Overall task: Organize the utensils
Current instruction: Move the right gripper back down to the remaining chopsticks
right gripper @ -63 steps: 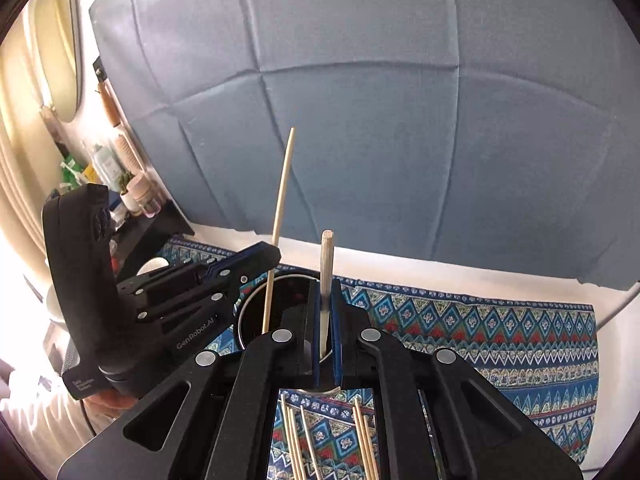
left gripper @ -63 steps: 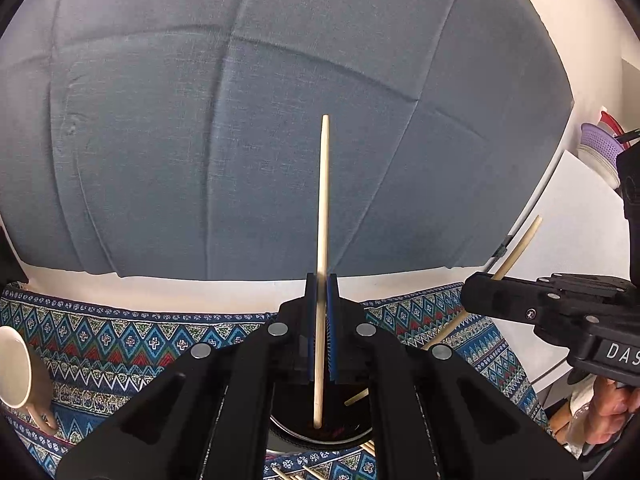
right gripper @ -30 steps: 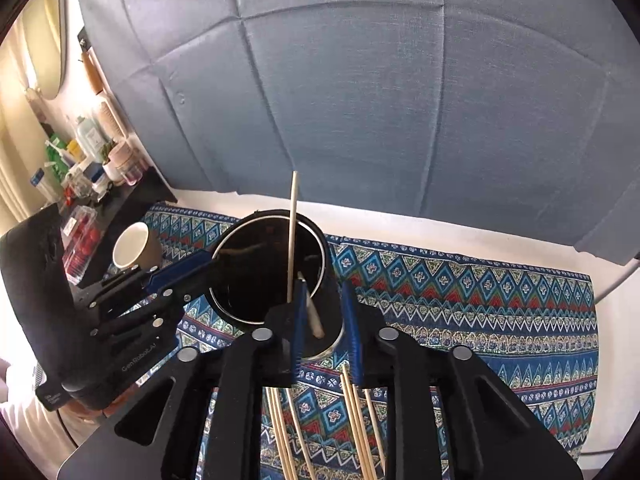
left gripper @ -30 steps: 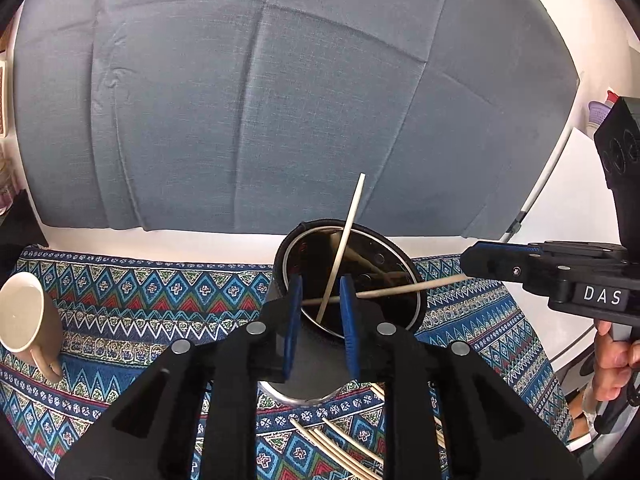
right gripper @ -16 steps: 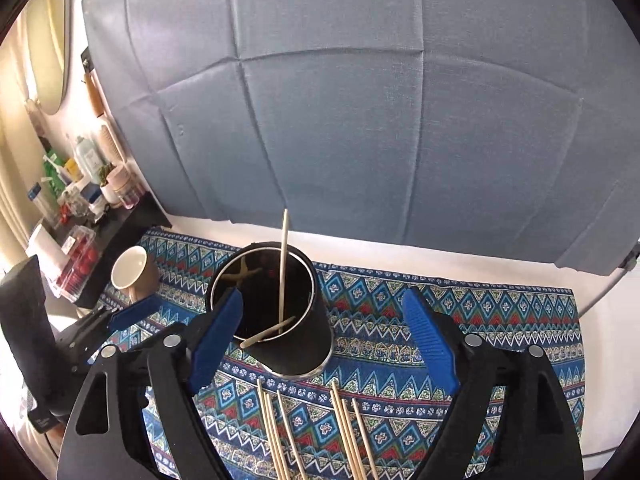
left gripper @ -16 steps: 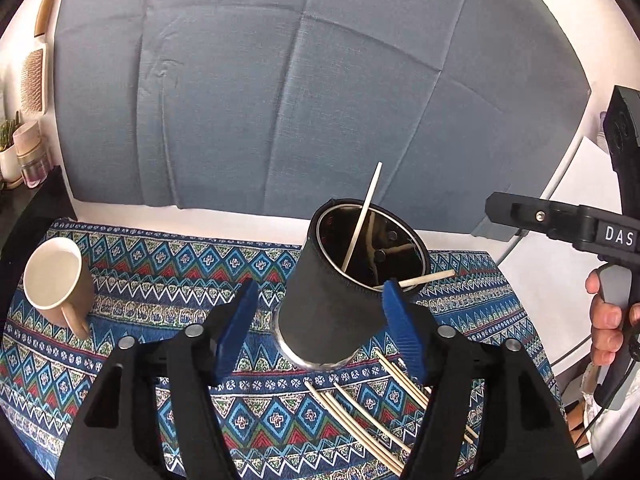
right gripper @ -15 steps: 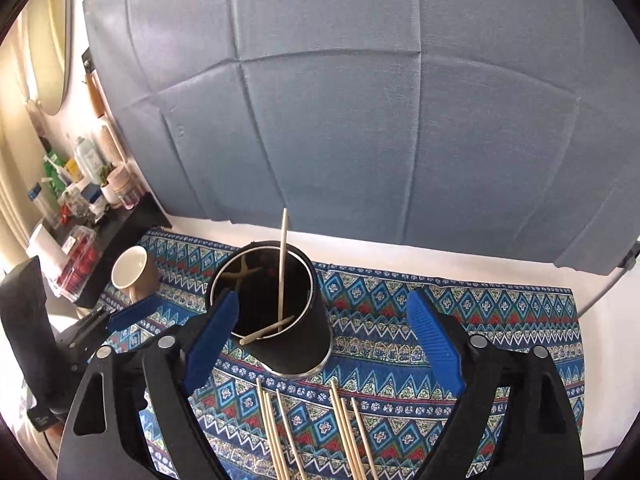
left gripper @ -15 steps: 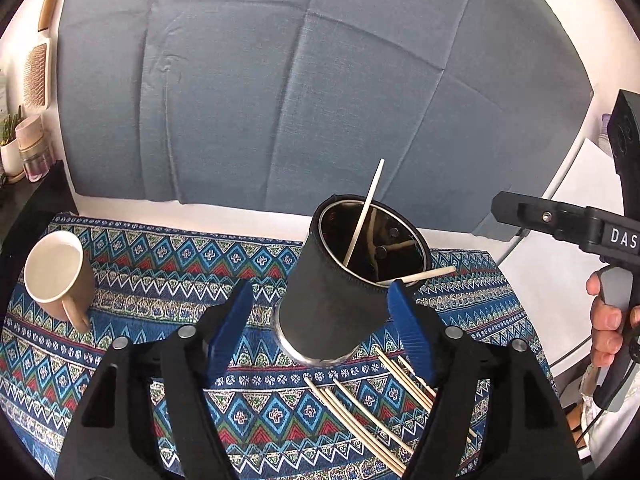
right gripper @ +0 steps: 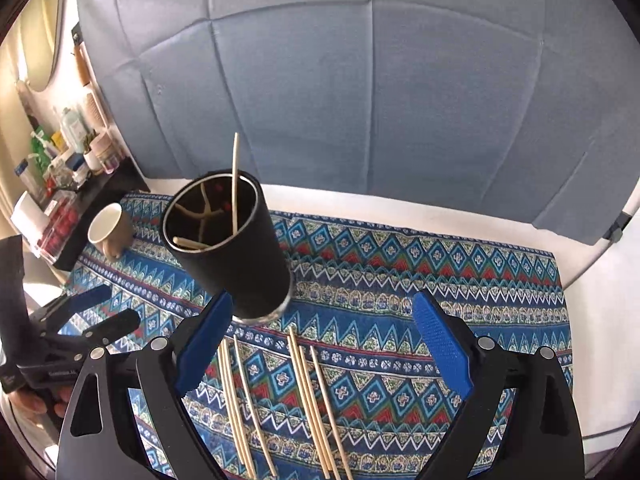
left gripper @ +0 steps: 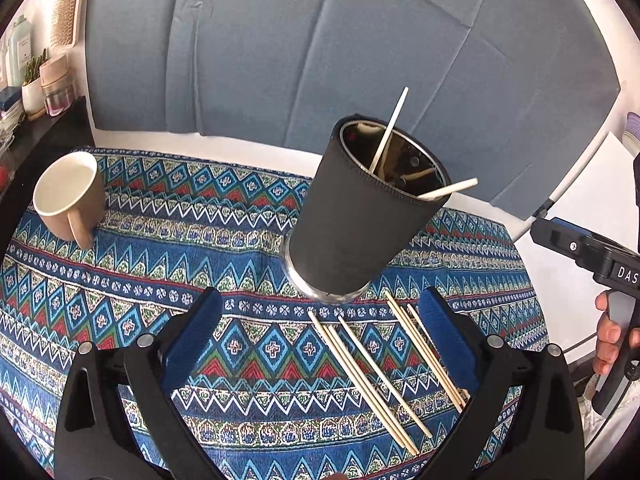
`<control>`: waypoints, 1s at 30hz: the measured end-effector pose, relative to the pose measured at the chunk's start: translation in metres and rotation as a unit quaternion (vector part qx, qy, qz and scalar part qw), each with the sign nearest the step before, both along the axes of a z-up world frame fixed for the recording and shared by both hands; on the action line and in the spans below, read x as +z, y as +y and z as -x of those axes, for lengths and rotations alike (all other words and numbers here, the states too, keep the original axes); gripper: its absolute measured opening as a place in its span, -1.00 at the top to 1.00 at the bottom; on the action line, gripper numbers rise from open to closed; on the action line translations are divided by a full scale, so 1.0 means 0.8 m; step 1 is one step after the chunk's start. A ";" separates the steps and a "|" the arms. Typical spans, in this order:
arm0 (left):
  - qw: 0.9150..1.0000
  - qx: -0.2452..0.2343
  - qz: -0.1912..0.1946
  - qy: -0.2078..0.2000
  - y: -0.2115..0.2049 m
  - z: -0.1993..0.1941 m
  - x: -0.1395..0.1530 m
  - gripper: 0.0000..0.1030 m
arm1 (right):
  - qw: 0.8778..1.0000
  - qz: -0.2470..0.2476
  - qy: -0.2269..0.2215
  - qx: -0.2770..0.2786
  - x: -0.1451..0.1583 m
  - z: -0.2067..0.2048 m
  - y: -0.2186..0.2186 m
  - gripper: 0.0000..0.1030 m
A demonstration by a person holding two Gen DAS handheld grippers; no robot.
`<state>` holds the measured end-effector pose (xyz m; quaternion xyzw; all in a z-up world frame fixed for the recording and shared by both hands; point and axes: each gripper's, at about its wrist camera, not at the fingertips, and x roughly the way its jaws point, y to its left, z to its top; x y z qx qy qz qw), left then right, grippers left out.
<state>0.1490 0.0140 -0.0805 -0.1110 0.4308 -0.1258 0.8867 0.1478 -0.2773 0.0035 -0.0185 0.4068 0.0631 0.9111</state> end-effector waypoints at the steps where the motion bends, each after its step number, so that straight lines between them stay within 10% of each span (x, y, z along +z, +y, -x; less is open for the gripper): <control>1: 1.000 0.005 -0.002 0.010 -0.001 0.001 -0.006 -0.89 | 1.000 0.003 0.008 -0.001 -0.007 0.001 -0.003 -0.69; 30: 0.982 0.108 -0.068 0.141 -0.064 0.047 -0.130 -0.89 | 0.979 0.112 0.147 0.082 -0.199 0.024 -0.034 -0.69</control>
